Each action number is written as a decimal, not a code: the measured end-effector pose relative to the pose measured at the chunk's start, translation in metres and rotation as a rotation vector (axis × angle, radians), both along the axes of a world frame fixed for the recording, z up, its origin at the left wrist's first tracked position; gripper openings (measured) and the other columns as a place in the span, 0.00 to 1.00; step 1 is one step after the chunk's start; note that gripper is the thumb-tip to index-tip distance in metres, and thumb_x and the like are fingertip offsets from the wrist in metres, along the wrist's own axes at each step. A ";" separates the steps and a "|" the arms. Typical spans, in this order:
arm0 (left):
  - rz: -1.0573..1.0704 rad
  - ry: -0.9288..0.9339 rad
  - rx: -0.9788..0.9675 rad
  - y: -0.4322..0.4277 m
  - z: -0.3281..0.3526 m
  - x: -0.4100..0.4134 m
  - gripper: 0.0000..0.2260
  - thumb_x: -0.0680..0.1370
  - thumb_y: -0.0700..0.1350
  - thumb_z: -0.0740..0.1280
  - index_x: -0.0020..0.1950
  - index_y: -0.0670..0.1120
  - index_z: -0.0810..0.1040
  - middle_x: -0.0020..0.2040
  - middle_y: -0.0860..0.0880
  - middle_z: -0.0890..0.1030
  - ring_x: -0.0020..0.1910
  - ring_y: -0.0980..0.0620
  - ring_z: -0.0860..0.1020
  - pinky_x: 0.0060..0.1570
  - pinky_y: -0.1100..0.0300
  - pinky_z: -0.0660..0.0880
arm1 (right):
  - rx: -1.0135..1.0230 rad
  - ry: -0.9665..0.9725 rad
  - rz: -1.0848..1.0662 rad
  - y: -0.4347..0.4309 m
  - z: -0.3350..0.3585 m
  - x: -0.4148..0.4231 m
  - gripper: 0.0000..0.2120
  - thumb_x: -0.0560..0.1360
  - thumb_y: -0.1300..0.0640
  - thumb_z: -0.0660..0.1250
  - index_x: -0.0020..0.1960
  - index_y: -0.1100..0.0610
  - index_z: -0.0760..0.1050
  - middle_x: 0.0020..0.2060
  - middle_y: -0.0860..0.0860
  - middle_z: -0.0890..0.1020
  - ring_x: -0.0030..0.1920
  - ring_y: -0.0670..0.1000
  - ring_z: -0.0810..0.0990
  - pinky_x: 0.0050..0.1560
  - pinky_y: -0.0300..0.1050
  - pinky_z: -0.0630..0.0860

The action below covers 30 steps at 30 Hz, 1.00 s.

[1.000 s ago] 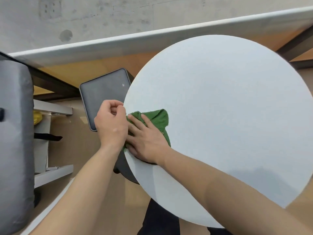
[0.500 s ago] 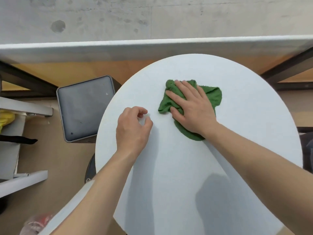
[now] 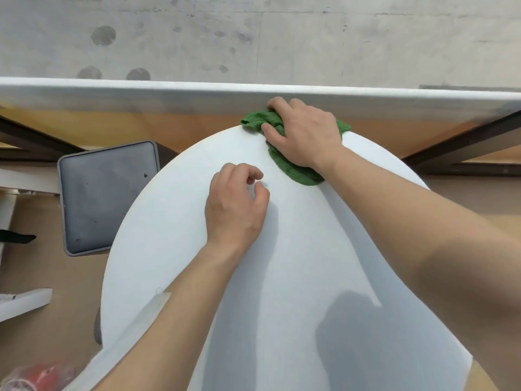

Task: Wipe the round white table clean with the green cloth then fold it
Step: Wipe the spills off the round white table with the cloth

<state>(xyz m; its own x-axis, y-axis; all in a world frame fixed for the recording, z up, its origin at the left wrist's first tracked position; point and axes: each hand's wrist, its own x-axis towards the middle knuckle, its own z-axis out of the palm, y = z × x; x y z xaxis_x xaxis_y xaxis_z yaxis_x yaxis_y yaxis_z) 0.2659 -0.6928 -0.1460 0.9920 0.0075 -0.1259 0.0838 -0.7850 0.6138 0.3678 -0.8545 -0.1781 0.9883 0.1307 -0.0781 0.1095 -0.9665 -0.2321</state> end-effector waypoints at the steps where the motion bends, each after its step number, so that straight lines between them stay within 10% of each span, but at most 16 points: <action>1: -0.012 0.002 -0.001 -0.006 0.001 0.002 0.05 0.77 0.44 0.66 0.51 0.49 0.79 0.48 0.55 0.76 0.50 0.51 0.75 0.46 0.61 0.68 | 0.011 0.000 -0.071 -0.022 0.000 -0.008 0.23 0.79 0.36 0.54 0.67 0.47 0.69 0.54 0.53 0.80 0.53 0.62 0.80 0.48 0.53 0.72; 9: -0.112 0.025 -0.012 -0.029 0.006 -0.003 0.05 0.78 0.44 0.65 0.51 0.49 0.79 0.49 0.54 0.77 0.51 0.52 0.74 0.45 0.62 0.68 | -0.044 0.063 -0.360 -0.097 0.004 -0.054 0.21 0.79 0.36 0.52 0.58 0.48 0.74 0.46 0.54 0.80 0.49 0.63 0.80 0.43 0.51 0.68; 20: -0.064 0.024 0.050 0.003 0.003 -0.011 0.05 0.77 0.43 0.66 0.50 0.49 0.79 0.47 0.55 0.77 0.50 0.51 0.75 0.46 0.60 0.69 | -0.011 0.199 0.160 0.065 0.014 0.026 0.22 0.78 0.36 0.54 0.63 0.45 0.76 0.47 0.49 0.81 0.48 0.56 0.79 0.41 0.48 0.69; 30: -0.168 0.066 -0.003 -0.047 0.013 -0.023 0.04 0.78 0.44 0.65 0.49 0.51 0.79 0.47 0.56 0.77 0.51 0.52 0.75 0.46 0.61 0.69 | 0.143 0.185 -0.504 -0.130 0.016 -0.087 0.22 0.76 0.32 0.56 0.63 0.41 0.75 0.52 0.51 0.85 0.55 0.61 0.81 0.49 0.51 0.71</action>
